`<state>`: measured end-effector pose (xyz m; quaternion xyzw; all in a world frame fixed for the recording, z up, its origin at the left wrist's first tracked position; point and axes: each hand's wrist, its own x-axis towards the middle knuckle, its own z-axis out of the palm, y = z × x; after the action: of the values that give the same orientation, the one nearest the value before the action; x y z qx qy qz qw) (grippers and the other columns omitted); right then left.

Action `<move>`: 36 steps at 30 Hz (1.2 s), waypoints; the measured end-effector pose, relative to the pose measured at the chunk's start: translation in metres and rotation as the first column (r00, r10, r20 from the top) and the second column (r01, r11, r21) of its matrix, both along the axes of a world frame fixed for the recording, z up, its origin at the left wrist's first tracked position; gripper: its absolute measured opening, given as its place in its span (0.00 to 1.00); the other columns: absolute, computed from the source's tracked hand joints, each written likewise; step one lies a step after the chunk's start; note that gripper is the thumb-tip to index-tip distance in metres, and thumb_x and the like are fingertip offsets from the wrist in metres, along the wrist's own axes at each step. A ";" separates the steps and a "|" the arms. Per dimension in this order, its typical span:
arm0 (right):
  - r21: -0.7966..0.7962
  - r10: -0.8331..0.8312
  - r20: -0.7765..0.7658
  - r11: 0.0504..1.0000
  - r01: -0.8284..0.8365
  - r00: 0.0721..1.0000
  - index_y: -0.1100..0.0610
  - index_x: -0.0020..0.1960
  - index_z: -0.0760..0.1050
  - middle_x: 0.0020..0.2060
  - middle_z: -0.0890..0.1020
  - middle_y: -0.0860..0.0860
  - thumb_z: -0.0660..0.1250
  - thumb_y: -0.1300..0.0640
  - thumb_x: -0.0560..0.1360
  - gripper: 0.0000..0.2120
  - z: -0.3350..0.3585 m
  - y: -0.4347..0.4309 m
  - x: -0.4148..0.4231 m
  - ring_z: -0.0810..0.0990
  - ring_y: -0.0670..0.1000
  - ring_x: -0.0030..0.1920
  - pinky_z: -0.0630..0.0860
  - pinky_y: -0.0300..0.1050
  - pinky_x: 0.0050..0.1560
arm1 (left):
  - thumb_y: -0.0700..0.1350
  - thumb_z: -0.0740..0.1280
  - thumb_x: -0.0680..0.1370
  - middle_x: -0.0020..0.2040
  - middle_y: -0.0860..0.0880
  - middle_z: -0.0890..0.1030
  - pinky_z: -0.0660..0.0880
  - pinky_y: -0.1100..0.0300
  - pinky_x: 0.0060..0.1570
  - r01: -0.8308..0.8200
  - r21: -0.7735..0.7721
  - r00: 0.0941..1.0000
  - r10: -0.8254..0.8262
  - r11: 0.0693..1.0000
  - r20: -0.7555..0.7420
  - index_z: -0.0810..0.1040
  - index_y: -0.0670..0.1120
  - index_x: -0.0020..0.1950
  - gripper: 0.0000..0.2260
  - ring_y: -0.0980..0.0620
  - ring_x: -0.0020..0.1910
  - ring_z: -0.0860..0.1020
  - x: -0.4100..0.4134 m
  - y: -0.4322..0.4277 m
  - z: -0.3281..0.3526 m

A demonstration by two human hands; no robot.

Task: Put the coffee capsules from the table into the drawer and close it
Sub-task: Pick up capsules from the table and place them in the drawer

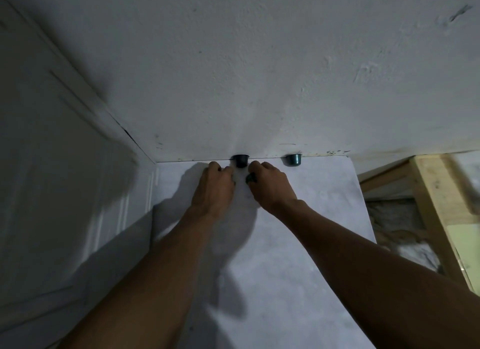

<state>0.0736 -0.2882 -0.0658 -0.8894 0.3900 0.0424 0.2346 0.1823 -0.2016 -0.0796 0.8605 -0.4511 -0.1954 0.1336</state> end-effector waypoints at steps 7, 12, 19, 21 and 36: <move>-0.013 -0.042 0.043 0.999 0.042 0.998 0.60 0.60 0.75 0.53 0.76 0.59 0.59 0.62 0.75 0.15 0.028 0.015 -0.024 0.77 0.64 0.49 0.75 0.50 0.50 | 0.41 0.58 0.79 0.46 0.41 0.75 0.73 0.51 0.48 0.003 -0.039 0.999 -0.002 0.999 0.036 0.79 0.41 0.50 0.10 0.41 0.51 0.75 -0.011 0.014 0.030; -0.055 -0.022 0.086 0.998 0.027 0.996 0.60 0.57 0.78 0.54 0.74 0.58 0.62 0.63 0.73 0.14 0.061 0.031 -0.045 0.77 0.62 0.50 0.72 0.46 0.46 | 0.39 0.67 0.74 0.38 0.44 0.79 0.71 0.58 0.35 -0.010 -0.177 0.994 0.029 0.984 0.108 0.80 0.42 0.39 0.05 0.46 0.40 0.78 -0.034 0.026 0.077; -0.095 -0.022 0.231 0.994 0.045 0.973 0.57 0.56 0.69 0.52 0.70 0.58 0.62 0.65 0.72 0.13 0.111 0.064 -0.091 0.76 0.63 0.40 0.79 0.52 0.45 | 0.41 0.61 0.78 0.48 0.41 0.78 0.69 0.62 0.42 -0.036 -0.259 0.979 0.086 0.965 0.186 0.81 0.41 0.54 0.11 0.46 0.49 0.77 -0.083 0.063 0.114; -0.099 -0.024 0.260 0.994 0.052 0.965 0.57 0.54 0.67 0.50 0.70 0.58 0.62 0.65 0.73 0.11 0.121 0.074 -0.106 0.76 0.63 0.40 0.79 0.53 0.45 | 0.41 0.62 0.78 0.51 0.41 0.76 0.70 0.61 0.44 -0.053 -0.278 0.972 0.113 0.959 0.204 0.80 0.43 0.58 0.11 0.46 0.50 0.77 -0.098 0.073 0.123; -0.247 0.131 0.313 0.968 -0.052 0.941 0.59 0.43 0.67 0.39 0.73 0.55 0.63 0.60 0.72 0.05 0.165 0.164 -0.199 0.71 0.56 0.41 0.63 0.44 0.38 | 0.44 0.70 0.74 0.59 0.41 0.71 0.72 0.57 0.56 -0.198 -0.296 0.935 0.270 0.934 0.230 0.74 0.39 0.60 0.18 0.44 0.54 0.74 -0.203 0.184 0.171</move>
<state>-0.1257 -0.1245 0.0996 -0.9229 0.3059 -0.1410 0.1868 -0.0208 -0.0177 0.0919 0.9007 -0.3805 0.0027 0.2096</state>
